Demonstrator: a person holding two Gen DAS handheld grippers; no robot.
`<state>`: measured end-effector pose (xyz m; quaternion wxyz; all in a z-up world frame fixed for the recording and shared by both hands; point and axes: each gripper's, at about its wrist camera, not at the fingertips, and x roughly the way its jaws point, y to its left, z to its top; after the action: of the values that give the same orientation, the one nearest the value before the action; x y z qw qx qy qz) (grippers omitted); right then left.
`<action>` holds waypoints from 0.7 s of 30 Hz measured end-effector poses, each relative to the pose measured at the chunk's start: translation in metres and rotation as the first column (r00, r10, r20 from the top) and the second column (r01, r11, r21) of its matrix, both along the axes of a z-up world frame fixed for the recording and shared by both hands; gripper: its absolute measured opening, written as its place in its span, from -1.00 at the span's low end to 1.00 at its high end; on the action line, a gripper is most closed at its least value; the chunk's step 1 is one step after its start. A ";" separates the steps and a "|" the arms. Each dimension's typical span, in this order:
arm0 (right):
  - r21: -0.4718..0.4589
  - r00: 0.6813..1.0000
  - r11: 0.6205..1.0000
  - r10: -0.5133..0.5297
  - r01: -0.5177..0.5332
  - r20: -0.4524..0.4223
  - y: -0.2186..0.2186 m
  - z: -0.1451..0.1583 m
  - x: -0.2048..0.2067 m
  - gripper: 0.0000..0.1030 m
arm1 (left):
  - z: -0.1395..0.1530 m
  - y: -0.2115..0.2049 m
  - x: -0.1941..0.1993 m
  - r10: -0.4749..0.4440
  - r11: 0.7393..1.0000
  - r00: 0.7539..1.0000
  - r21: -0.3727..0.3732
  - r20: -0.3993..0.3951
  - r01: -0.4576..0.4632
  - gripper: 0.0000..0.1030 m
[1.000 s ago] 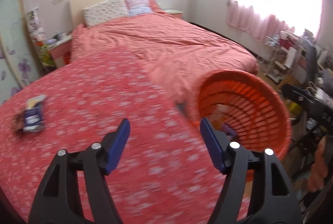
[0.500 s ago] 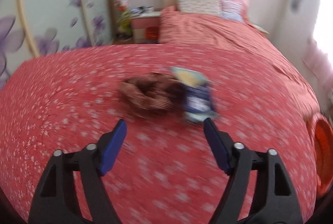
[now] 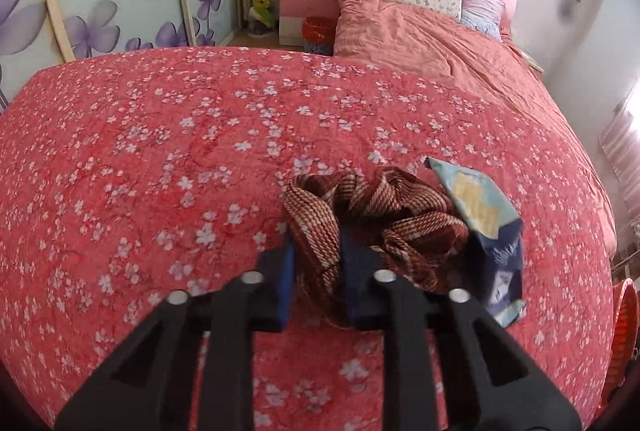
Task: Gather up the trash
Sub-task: 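Grasp the brown plaid scrunchie with the left gripper while the right grasps the blue cracker packet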
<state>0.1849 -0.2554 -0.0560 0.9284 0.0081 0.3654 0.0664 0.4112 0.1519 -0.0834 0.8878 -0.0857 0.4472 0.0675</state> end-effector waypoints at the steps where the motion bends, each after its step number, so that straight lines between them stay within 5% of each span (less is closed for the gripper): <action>1: 0.001 1.000 1.000 0.009 -0.009 -0.002 0.005 0.000 0.002 0.23 | 0.001 0.003 -0.006 -0.006 1.000 1.000 0.014 0.001 0.006 -0.67; 10: 0.054 0.988 0.988 0.148 -0.147 -0.034 0.083 -0.006 0.034 0.23 | 0.002 0.048 -0.073 -0.003 0.998 1.000 0.070 -0.022 0.004 -0.66; 21: -0.036 0.986 0.985 0.166 -0.167 -0.034 0.182 -0.010 0.114 0.24 | -0.002 0.065 -0.089 0.000 0.999 1.000 0.038 -0.001 0.000 -0.04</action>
<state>0.2987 -0.0730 -0.0658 0.9138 -0.0396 0.3804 0.1366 0.3224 0.2172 -0.0855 0.8890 -0.0688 0.4463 0.0759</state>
